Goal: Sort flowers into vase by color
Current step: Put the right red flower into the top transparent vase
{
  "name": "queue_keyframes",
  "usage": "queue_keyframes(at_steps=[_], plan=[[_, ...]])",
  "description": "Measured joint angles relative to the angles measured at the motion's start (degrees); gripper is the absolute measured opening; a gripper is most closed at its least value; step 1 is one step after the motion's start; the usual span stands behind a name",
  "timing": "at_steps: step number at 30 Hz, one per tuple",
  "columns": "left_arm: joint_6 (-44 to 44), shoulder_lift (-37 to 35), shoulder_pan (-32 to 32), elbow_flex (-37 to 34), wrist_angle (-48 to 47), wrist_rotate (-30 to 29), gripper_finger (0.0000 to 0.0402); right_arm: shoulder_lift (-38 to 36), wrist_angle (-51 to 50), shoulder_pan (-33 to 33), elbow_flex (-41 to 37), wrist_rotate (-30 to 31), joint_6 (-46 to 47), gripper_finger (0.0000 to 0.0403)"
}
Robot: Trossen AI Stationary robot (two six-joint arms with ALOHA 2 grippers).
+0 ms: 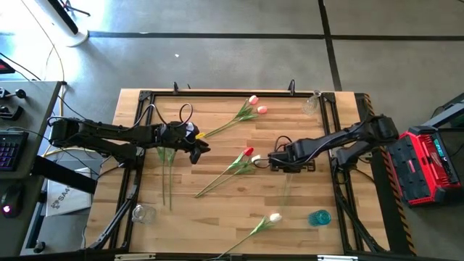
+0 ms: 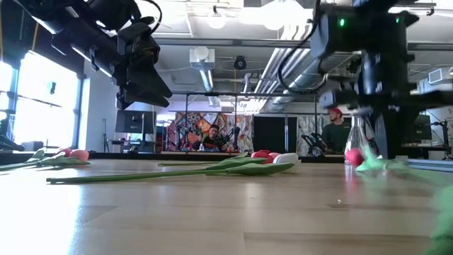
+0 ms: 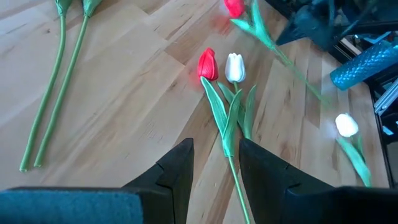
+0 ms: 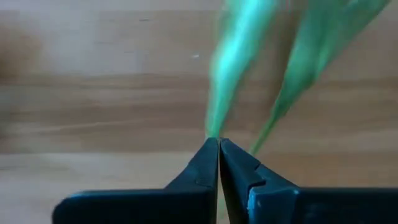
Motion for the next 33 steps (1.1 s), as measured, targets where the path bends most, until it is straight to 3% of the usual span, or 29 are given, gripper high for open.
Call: queue_keyframes(at_steps=[10, 16, 21, 27, 33], plan=[[-1.0, 0.0, 0.0, 0.0, 0.0, 0.0, 0.0117, -3.9, -16.9, 2.2, 2.0, 2.8, 13.3, 0.0066], [-1.0, 0.0, 0.0, 0.0, 0.0, 0.0, 0.0117, -3.9, -11.3, 2.1, -1.2, 2.7, 9.6, 0.0142], [-1.0, 0.0, 0.0, 0.0, 0.0, 0.0, 0.0117, -3.9, -6.1, 1.9, -4.0, 6.5, 8.4, 0.0187], [-1.0, 0.0, 0.0, 0.0, 0.0, -0.3, 0.0117, -3.9, 0.9, 1.3, -9.4, 5.1, 8.3, 0.0179], [-1.0, 0.0, 0.0, 0.0, 0.0, -0.2, 0.0117, -4.1, 5.0, 1.3, -12.8, 4.7, 8.1, 0.0122]])
